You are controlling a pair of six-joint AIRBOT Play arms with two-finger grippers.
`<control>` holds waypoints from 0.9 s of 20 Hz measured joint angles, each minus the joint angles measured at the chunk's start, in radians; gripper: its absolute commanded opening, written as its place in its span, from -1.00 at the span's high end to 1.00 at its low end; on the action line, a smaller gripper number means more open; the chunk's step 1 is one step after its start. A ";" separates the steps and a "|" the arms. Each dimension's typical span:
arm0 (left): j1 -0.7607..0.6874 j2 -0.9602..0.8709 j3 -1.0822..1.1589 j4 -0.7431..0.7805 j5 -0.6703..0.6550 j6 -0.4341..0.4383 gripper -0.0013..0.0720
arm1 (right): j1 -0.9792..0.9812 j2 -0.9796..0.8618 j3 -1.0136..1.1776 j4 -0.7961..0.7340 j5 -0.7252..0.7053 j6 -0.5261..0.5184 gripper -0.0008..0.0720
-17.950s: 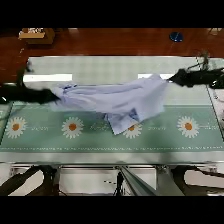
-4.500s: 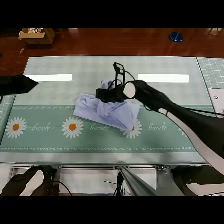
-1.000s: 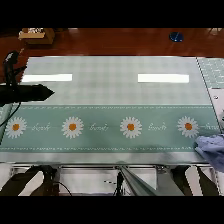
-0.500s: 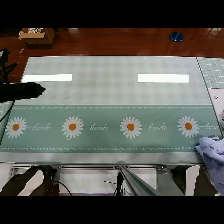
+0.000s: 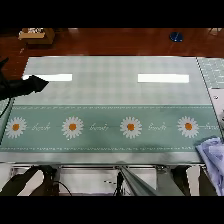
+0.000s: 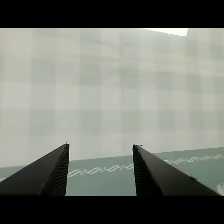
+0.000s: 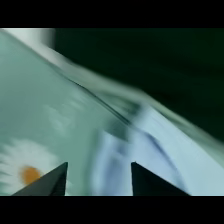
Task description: Fold the shirts.
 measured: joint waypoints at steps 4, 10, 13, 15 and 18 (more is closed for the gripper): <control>-0.162 -0.023 0.052 -0.042 0.016 0.067 -0.34 | 0.323 -0.097 0.146 0.239 -0.073 -0.056 -0.26; -0.419 -0.133 0.180 0.311 -0.050 -0.160 -0.35 | 0.834 -0.247 0.209 -0.026 -0.036 0.049 -0.53; -0.482 -0.191 0.216 0.454 -0.132 -0.252 -0.98 | 0.984 -0.332 0.215 -0.092 -0.034 0.101 -0.64; -0.499 -0.211 0.226 0.508 -0.161 -0.290 -1.00 | 1.048 -0.371 0.217 -0.112 -0.034 0.115 -0.66; -0.509 -0.223 0.233 0.542 -0.168 -0.318 -1.00 | 1.097 -0.399 0.219 -0.134 -0.055 0.126 -0.66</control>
